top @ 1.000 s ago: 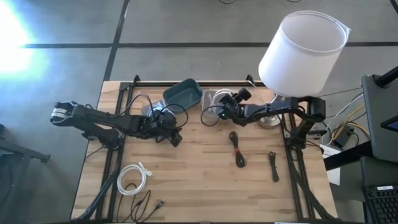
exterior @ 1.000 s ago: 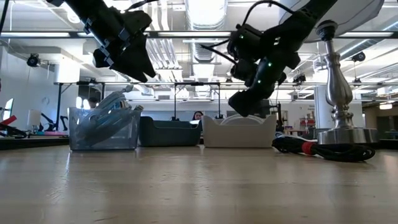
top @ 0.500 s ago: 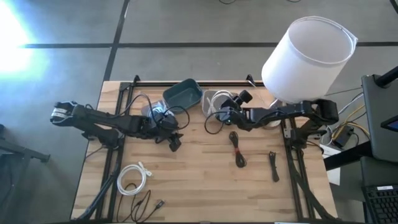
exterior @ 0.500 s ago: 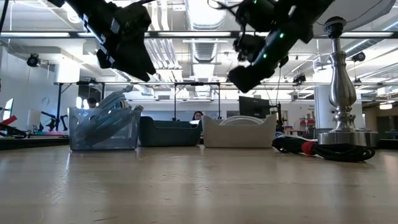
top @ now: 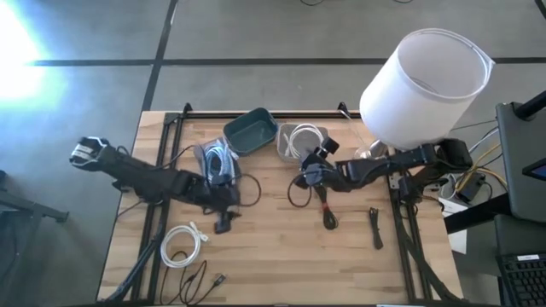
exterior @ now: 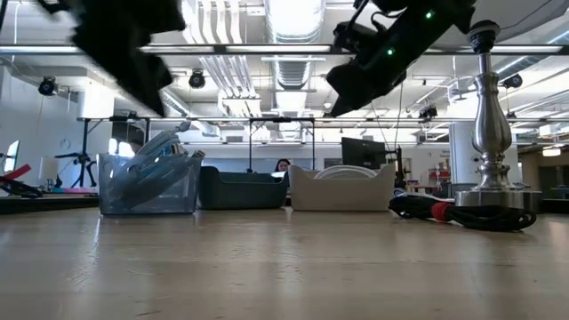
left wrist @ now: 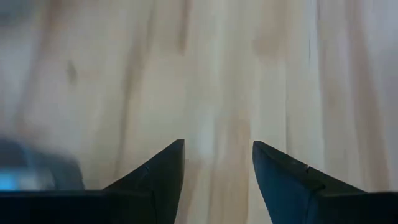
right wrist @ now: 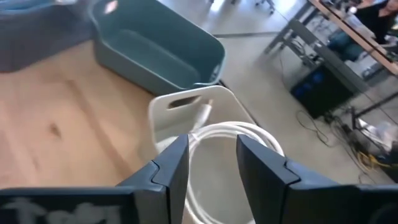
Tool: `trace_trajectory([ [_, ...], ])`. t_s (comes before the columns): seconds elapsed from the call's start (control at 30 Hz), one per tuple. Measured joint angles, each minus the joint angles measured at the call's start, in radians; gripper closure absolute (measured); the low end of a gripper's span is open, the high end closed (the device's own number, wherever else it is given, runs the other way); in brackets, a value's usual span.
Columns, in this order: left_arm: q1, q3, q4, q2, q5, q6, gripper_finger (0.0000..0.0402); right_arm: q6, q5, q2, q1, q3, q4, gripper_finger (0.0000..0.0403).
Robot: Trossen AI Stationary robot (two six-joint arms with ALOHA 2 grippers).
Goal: Pick & Place USB Port
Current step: Put the white HDMI cable into the white bin
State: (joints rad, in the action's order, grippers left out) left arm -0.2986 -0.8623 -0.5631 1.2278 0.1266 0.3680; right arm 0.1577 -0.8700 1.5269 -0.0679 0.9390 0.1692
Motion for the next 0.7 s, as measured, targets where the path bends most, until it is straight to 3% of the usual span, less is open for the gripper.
trace_trajectory([
  [0.3,-0.137,0.000,-0.425,0.000,-0.157,0.129,0.0209,0.039,0.005,0.000,-0.041,0.000,-0.001,0.0279],
  [0.47,-0.244,0.024,-0.430,0.022,-0.216,0.048,0.0209,0.069,0.008,0.000,-0.041,0.000,-0.001,0.0284],
  [0.7,-0.338,0.103,-0.370,0.094,-0.204,0.003,0.0209,0.071,0.016,0.000,-0.041,0.000,0.000,0.0278],
])
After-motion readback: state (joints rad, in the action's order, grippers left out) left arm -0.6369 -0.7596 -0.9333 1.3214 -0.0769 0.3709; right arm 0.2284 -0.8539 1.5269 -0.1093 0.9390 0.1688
